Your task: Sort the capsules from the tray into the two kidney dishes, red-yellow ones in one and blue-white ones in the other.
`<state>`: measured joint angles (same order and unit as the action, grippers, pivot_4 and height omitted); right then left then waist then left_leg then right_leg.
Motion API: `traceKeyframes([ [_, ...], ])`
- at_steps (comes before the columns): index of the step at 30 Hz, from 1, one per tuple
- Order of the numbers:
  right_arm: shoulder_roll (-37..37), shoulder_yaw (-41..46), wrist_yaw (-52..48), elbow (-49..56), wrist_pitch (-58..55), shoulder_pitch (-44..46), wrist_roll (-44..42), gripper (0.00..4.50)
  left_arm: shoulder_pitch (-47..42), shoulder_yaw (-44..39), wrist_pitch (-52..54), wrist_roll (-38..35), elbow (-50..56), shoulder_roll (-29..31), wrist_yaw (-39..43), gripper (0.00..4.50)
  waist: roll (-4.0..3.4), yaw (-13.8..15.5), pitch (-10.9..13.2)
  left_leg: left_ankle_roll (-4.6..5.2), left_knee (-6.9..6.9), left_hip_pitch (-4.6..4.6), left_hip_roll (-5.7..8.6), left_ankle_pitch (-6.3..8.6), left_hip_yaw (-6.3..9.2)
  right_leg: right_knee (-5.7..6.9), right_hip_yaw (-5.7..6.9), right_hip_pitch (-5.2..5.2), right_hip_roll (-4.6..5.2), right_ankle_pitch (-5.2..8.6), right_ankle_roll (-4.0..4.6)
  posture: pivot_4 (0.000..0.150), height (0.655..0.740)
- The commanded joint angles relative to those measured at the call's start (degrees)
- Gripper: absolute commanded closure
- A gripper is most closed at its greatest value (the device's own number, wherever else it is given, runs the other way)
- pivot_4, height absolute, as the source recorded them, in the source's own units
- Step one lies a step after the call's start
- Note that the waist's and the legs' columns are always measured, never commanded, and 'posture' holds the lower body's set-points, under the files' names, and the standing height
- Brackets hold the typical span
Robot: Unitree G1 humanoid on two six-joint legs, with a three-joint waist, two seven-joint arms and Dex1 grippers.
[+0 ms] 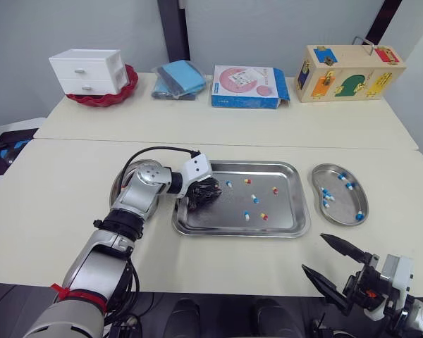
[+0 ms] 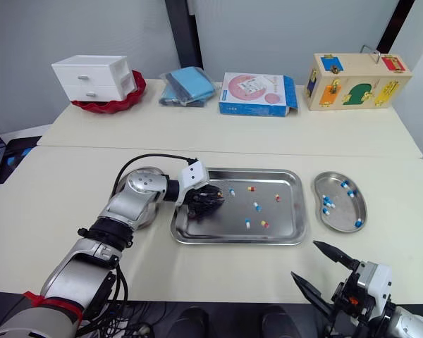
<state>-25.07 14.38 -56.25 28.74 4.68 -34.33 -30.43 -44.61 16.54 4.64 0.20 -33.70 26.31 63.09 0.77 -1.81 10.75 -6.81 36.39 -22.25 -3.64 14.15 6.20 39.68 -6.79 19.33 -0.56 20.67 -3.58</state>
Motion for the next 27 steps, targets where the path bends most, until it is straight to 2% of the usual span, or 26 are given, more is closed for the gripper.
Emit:
traceKeyframes([
  [1, -0.8, 0.0, 0.1, 1.9, 0.8, 0.1, -0.9, 0.00, 0.5, -0.3, 0.3, 1.2, -0.2, 1.1, -0.1, 3.48, 0.00, 0.0, 0.0, 0.00, 0.00, 0.01, 0.00, 0.00, 0.00, 0.00, 0.00, 0.00, 0.00, 0.00, 0.00, 0.150, 0.7400],
  [7, -1.3, -0.2, 0.0, 2.0, 0.9, 0.1, -1.1, 0.00, 1.3, -1.2, 1.8, -0.1, 2.4, 1.6, 0.5, 3.48, 0.00, 0.0, 0.0, 0.00, 0.00, 0.02, 0.00, 0.00, 0.00, 0.02, -0.01, -0.01, -0.01, 0.00, 0.00, 0.150, 0.7400],
  [13, -2.0, -0.6, -0.4, 2.0, 0.6, 0.3, -1.4, 0.00, 2.9, -3.6, 7.3, -3.0, 10.8, 2.9, 1.1, 3.48, -0.01, 0.0, 0.0, 0.00, 0.01, 0.02, -0.01, 0.00, 0.00, 0.02, -0.01, 0.00, -0.01, 0.00, 0.00, 0.150, 0.7400],
  [21, -3.9, -0.8, -1.1, 1.5, 0.0, 1.6, -2.3, 0.00, 7.6, -8.3, 16.4, -7.3, 24.9, 8.8, 0.8, 3.48, -0.01, 0.0, 0.0, 0.00, 0.02, 0.01, -0.02, 0.00, 0.00, 0.02, -0.02, 0.00, -0.01, 0.00, 0.00, 0.150, 0.7400],
  [27, -5.1, -1.8, -2.9, 1.5, -0.3, 2.4, -3.1, 0.00, 11.9, -13.5, 21.6, -8.3, 30.4, 13.9, -2.5, 3.48, -0.01, 0.0, 0.0, 0.00, 0.03, 0.02, -0.03, 0.00, 0.00, 0.04, -0.01, -0.01, -0.01, 0.00, 0.00, 0.150, 0.7400],
])
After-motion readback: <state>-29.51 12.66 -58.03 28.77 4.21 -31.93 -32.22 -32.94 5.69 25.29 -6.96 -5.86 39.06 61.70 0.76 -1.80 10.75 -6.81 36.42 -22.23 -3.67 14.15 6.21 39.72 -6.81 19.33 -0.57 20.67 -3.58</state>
